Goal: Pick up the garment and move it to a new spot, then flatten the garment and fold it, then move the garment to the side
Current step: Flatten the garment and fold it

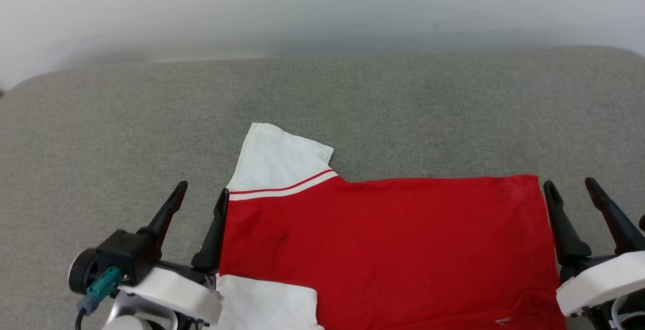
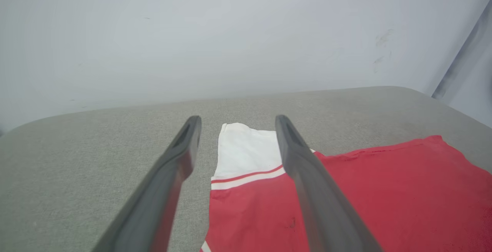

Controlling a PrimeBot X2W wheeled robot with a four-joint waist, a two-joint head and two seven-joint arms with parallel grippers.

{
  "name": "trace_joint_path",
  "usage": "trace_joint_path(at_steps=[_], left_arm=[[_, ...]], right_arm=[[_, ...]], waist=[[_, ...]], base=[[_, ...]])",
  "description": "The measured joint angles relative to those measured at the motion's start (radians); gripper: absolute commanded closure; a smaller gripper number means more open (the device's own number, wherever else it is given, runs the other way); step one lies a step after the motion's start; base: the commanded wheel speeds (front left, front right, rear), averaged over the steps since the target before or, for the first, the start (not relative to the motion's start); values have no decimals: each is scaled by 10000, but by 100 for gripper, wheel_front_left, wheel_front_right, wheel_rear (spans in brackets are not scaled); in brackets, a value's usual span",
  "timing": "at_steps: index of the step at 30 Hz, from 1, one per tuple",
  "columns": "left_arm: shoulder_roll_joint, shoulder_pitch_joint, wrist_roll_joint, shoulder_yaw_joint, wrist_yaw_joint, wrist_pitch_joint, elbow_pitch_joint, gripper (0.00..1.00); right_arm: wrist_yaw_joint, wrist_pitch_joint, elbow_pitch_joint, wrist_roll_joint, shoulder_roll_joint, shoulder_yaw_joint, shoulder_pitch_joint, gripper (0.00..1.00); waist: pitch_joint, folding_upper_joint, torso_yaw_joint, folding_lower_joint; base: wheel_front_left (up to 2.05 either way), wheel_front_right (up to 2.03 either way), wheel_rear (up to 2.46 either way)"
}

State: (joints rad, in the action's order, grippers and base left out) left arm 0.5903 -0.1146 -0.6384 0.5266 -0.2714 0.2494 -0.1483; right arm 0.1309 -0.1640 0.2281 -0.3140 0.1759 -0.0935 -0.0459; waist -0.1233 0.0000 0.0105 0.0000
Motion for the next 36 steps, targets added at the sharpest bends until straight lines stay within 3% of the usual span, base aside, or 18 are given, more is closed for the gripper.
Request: trace_joint_path(at_steps=[4, 11, 12, 13, 17, 23, 29, 36], left_arm=[[98, -949, -318, 59, 537, -813, 441, 0], [924, -3534, -809, 389, 1603, -4059, 1089, 0], [924, -3534, -809, 389, 1603, -4059, 1089, 0], [1177, -4157, -1041, 502, 1685, -5346, 1310, 0], [1661, -5441, -1490, 708, 2010, -7739, 1749, 0], [1774, -6821, -2123, 690, 2008, -9894, 2522, 0], [1824, -7645, -2334, 495, 1827, -10661, 3453, 0], [2176, -7887, -2654, 566, 1944, -11739, 3977, 0]], right_arm=[[0, 359, -67, 236, 35, 151, 205, 0], [0, 734, -130, 389, -69, 495, 833, 0], [0, 734, -130, 389, -69, 495, 833, 0], [0, 805, -194, 372, -142, 610, 914, 0], [0, 955, -343, 328, -221, 817, 1138, 0], [0, 1193, -596, 261, -316, 1035, 1484, 0], [0, 1231, -621, -374, -290, 1728, 1702, 0], [0, 1267, -523, -533, -113, 1699, 1893, 0]], waist=[[-411, 0, 228, 0], [-1426, 0, 766, 1], [-1426, 0, 766, 1], [-1712, 0, 956, 1], [-2253, 0, 1355, 1], [-2911, 0, 1924, 1], [-3434, 0, 2370, 2], [-3890, 0, 2716, 1]], base=[[0, 0, 0], [0, 0, 0], [0, 0, 0], [0, 0, 0], [0, 0, 0], [0, 0, 0], [0, 0, 0], [0, 0, 0]])
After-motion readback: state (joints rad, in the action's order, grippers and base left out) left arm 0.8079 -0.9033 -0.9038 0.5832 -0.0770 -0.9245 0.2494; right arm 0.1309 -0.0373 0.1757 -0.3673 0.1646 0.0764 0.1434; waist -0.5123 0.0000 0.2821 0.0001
